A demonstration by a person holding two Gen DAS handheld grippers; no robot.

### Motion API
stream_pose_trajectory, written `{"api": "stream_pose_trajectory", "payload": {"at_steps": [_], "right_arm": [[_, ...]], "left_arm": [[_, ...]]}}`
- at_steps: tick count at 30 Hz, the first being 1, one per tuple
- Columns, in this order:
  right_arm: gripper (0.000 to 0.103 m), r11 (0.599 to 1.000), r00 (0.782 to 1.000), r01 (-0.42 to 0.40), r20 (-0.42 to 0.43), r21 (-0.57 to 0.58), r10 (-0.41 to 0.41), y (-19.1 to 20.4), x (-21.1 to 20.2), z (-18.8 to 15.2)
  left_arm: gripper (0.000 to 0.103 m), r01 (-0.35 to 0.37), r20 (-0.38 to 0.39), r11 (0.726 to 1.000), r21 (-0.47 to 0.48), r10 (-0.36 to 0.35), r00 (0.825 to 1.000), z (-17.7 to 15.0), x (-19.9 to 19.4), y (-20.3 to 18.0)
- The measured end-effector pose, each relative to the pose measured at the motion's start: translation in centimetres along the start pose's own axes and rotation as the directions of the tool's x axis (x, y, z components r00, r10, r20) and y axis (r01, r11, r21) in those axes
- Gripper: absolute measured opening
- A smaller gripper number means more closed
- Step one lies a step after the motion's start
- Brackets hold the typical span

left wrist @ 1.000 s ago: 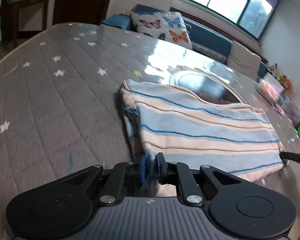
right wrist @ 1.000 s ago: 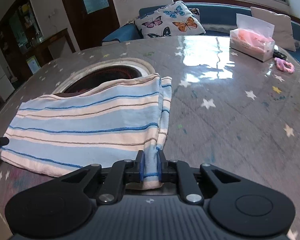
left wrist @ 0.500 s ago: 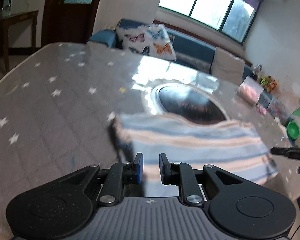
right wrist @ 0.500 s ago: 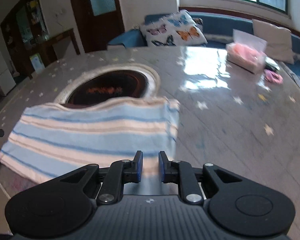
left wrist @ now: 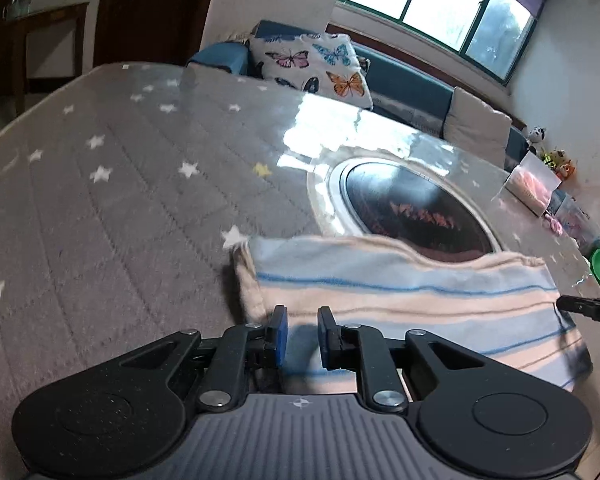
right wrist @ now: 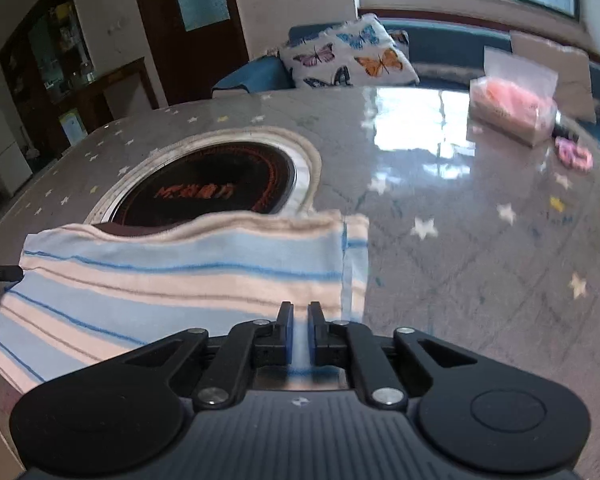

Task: Fold clothes

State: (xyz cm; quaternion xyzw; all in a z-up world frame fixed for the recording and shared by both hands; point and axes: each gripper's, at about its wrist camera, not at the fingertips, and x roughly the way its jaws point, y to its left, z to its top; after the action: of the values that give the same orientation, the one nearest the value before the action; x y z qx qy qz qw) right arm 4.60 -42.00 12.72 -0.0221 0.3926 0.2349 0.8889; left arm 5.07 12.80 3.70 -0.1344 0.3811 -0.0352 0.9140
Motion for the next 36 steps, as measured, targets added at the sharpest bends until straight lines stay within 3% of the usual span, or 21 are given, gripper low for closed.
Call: {"api": "stream_pose_trajectory", "payload": {"at_steps": [10, 15, 17, 24, 27, 32, 36], "right_arm": [[0.018, 0.992, 0.994, -0.111, 0.014, -0.053, 0.112, 3.5, 4.6, 4.1], [0.017, 0.997, 0.998, -0.07, -0.005, -0.015, 0.07, 2.7, 7.0, 4.1], [0.017, 0.996, 0.996, -0.09, 0.002, 0.013, 0.09, 2.0, 6.7, 4.0], [0.017, 0.999, 0.999, -0.023, 0.027, 0.03, 0.022, -0.1, 4.9, 3.6], [0.012, 0.997, 0.999, -0.033, 0.028, 0.067, 0.031, -1.6, 5.0, 3.2], [0.012, 0.998, 0.999, -0.023, 0.026, 0.051, 0.022, -1.4, 5.1, 3.4], [0.019, 1.0, 1.0, -0.005, 0.028, -0.008, 0.006, 0.0, 4.4, 3.5]], "left_arm": [[0.025, -0.012, 0.005, 1.0, 0.023, 0.012, 1.0, 2.7, 2.6, -1.1], [0.024, -0.041, -0.017, 0.999, 0.02, 0.042, 0.999, 2.4, 3.6, -0.2], [0.024, -0.029, -0.014, 1.0, 0.013, 0.029, 0.999, 2.4, 3.5, 0.2], [0.025, -0.024, 0.0, 1.0, 0.008, 0.024, 1.0, 2.5, 3.7, 0.2], [0.025, -0.025, 0.005, 1.0, 0.009, 0.025, 1.0, 2.6, 3.8, 0.2], [0.025, -0.038, 0.019, 0.999, -0.013, 0.038, 0.999, 2.4, 3.2, 0.5], [0.025, -0.041, 0.031, 0.999, -0.024, 0.042, 0.999, 2.2, 2.1, 1.0]]}}
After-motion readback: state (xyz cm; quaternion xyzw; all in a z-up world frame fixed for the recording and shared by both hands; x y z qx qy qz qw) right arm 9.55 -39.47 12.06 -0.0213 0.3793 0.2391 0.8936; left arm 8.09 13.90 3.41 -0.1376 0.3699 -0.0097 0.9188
